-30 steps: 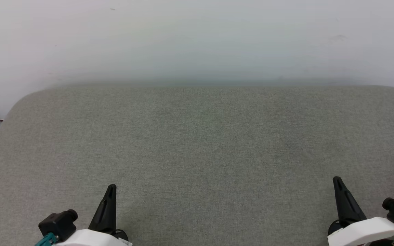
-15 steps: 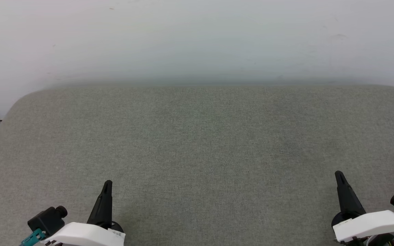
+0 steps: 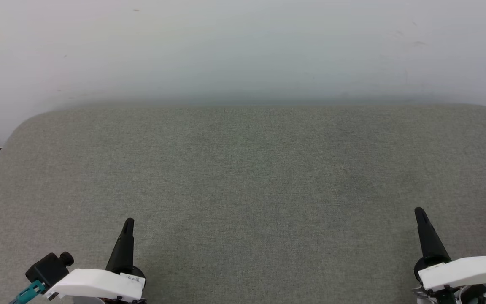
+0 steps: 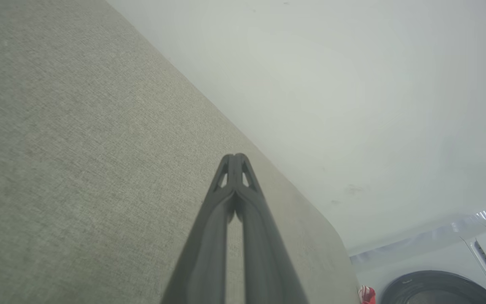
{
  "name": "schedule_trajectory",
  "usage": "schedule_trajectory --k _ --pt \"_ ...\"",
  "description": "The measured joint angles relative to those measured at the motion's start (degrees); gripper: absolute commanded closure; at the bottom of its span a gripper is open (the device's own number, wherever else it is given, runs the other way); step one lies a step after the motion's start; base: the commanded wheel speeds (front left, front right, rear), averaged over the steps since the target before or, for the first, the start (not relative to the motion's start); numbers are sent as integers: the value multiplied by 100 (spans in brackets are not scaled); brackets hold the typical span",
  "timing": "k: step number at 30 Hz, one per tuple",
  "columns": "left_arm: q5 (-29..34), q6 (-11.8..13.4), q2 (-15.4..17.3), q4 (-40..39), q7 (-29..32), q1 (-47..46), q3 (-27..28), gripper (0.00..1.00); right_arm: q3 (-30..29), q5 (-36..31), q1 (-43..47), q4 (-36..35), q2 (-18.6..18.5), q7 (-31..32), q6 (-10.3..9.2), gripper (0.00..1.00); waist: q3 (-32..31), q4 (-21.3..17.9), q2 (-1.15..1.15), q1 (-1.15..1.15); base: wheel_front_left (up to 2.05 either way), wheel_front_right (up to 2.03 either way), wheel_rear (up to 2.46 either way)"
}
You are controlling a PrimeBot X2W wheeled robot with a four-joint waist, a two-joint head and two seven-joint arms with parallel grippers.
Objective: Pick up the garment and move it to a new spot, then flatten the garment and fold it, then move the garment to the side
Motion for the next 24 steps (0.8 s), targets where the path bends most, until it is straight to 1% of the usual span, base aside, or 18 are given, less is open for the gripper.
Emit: schedule_trajectory --k 24 --pt "-1503 -8 -24 163 372 -217 177 100 -97 1494 -188 105 27 299 -1 100 19 -24 0 0 0 0 0"
